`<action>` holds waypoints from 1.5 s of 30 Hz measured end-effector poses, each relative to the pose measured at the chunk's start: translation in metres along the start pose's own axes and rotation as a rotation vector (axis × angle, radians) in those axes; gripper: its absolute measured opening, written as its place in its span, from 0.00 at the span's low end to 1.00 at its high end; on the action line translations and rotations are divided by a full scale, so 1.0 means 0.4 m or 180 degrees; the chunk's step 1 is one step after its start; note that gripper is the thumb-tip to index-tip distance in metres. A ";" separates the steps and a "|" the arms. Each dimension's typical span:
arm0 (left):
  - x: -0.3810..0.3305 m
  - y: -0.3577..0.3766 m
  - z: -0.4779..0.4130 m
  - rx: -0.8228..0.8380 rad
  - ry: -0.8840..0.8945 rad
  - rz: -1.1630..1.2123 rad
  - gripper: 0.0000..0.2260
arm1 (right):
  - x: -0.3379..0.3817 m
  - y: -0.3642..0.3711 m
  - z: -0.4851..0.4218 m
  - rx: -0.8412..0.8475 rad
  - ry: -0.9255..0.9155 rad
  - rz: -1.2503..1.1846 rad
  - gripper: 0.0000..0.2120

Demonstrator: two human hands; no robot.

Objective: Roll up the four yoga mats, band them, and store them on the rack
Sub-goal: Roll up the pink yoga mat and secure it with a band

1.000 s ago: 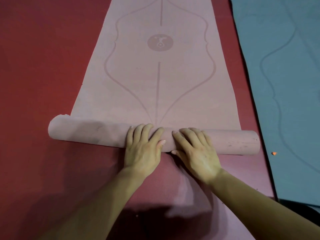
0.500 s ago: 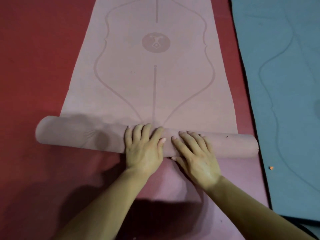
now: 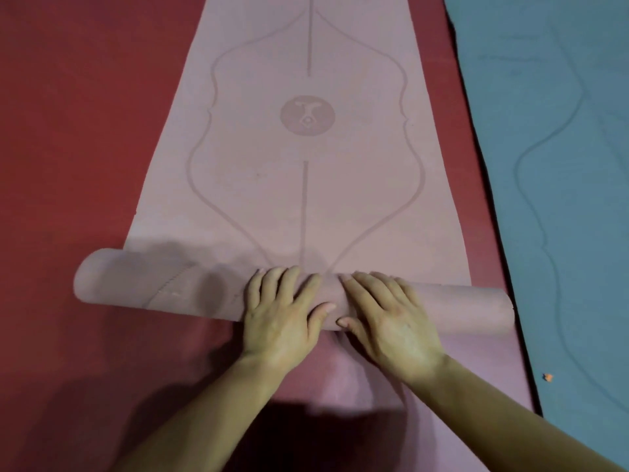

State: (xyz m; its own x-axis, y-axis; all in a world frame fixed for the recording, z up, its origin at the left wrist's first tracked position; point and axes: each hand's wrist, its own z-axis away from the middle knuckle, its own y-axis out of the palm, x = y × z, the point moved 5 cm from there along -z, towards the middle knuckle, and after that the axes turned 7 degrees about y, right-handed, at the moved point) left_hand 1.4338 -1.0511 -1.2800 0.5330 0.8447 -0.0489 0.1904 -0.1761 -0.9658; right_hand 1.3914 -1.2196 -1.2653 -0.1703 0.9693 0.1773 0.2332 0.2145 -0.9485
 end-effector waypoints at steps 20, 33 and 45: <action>0.017 -0.010 -0.069 -0.0032 0.0398 -0.0032 0.21 | -0.015 0.008 -0.049 0.0139 -0.0009 0.0181 0.30; -0.005 -0.010 -0.094 0.0046 -0.0053 -0.0008 0.24 | -0.071 0.026 -0.106 0.0289 -0.0108 -0.0070 0.31; 0.015 -0.001 -0.208 0.0261 -0.0202 -0.0090 0.19 | -0.135 0.013 -0.098 0.0166 0.0013 0.0271 0.33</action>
State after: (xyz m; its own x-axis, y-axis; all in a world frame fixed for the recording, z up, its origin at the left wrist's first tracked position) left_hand 1.5058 -1.0880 -1.2588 0.4746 0.8795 -0.0349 0.1351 -0.1119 -0.9845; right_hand 1.4395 -1.2662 -1.2695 -0.1482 0.9842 0.0965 0.1964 0.1249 -0.9725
